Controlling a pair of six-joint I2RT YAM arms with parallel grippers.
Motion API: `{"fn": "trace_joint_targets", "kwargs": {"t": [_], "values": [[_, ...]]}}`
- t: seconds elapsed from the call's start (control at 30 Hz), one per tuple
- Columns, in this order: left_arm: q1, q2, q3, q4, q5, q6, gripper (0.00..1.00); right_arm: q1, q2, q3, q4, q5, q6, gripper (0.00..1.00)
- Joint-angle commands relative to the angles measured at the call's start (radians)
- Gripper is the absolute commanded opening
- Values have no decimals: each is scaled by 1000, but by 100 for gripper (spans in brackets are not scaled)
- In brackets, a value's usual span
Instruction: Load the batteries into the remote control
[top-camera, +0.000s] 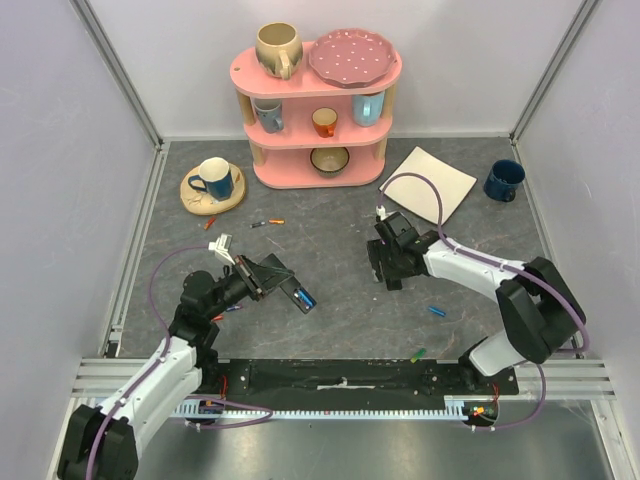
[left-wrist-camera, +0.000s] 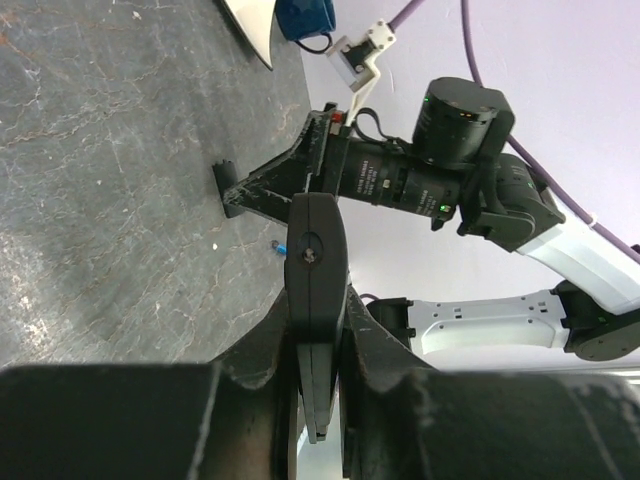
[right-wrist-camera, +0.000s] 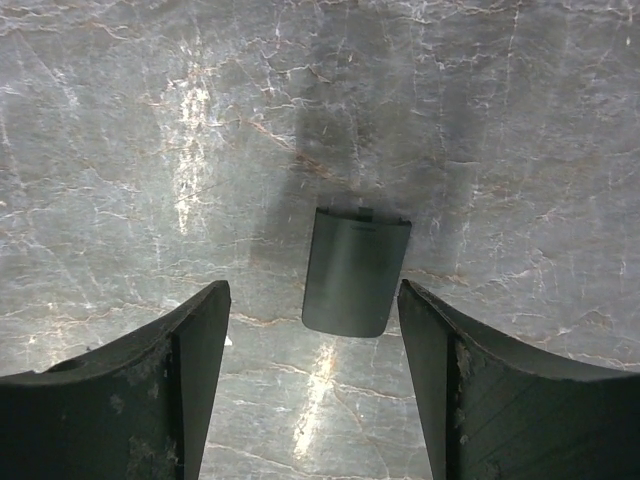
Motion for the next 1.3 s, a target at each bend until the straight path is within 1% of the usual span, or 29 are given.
{"fn": "trace_joint_targets", "kwargs": {"t": [0.0,0.27,0.67,1.27], "values": [[-2,-1,15,93,29,-11,2,-4,27,-12,51,-28,-45,75],[0,41,20,112,30,-2,2,-6,67,-22,40,28,-71,72],[-2,60,15,125,29,1,2,-18,76,-60,57,6,-67,68],[-2,89,12,144,30,-2,2,-18,42,-151,66,-1,-16,67]]}}
